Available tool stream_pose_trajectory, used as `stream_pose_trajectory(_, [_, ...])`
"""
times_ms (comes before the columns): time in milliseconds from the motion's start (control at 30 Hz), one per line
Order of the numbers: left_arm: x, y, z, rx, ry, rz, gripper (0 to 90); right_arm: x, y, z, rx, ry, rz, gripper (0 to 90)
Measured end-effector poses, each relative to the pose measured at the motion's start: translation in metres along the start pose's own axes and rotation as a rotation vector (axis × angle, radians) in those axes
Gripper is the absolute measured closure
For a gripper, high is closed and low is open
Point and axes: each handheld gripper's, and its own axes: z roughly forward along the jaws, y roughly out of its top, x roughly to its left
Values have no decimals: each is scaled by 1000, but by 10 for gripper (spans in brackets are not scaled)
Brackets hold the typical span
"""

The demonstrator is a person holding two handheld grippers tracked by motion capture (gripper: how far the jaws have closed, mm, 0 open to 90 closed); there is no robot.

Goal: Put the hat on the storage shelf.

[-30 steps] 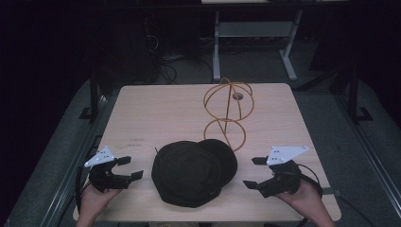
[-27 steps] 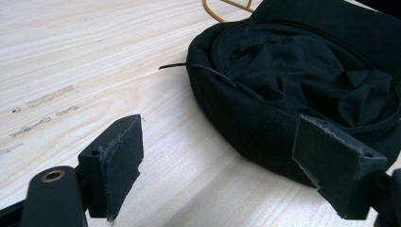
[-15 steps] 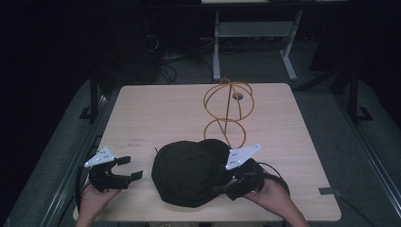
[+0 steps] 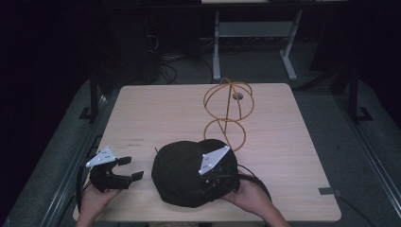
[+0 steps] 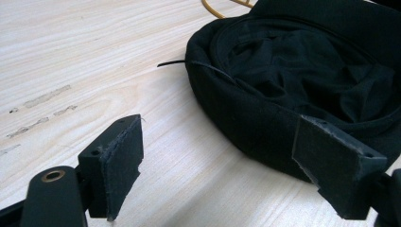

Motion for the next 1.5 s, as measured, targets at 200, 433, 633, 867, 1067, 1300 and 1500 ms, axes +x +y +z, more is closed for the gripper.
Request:
stream_pose_trajectory(200, [0, 0, 0, -4, -1, 0, 165, 5, 9, 20, 46, 26, -10, 515])
stream_pose_trajectory(433, [0, 0, 0, 1, -1, 6, 165, 12, 16, 45, 122, 42, -30, 596])
stream_pose_trajectory(633, [-2, 1, 0, 0, -1, 9, 165, 14, 15, 60, 179, 18, -6, 679])
stream_pose_trajectory(867, [-2, 1, 1, 8, -8, 17, 165, 18, 15, 72, 217, -6, -14, 782])
stream_pose_trajectory(1067, [-4, 1, 2, 0, -18, 25, 165, 19, 15, 68, 204, -12, -34, 815])
stream_pose_trajectory(1300, [-6, 2, 2, -4, -27, 34, 165, 15, 15, 45, 95, -9, -27, 817])
stream_pose_trajectory(1500, [-16, 8, 3, -28, -65, 52, 165, 7, 23, 10, -3, -11, -22, 816])
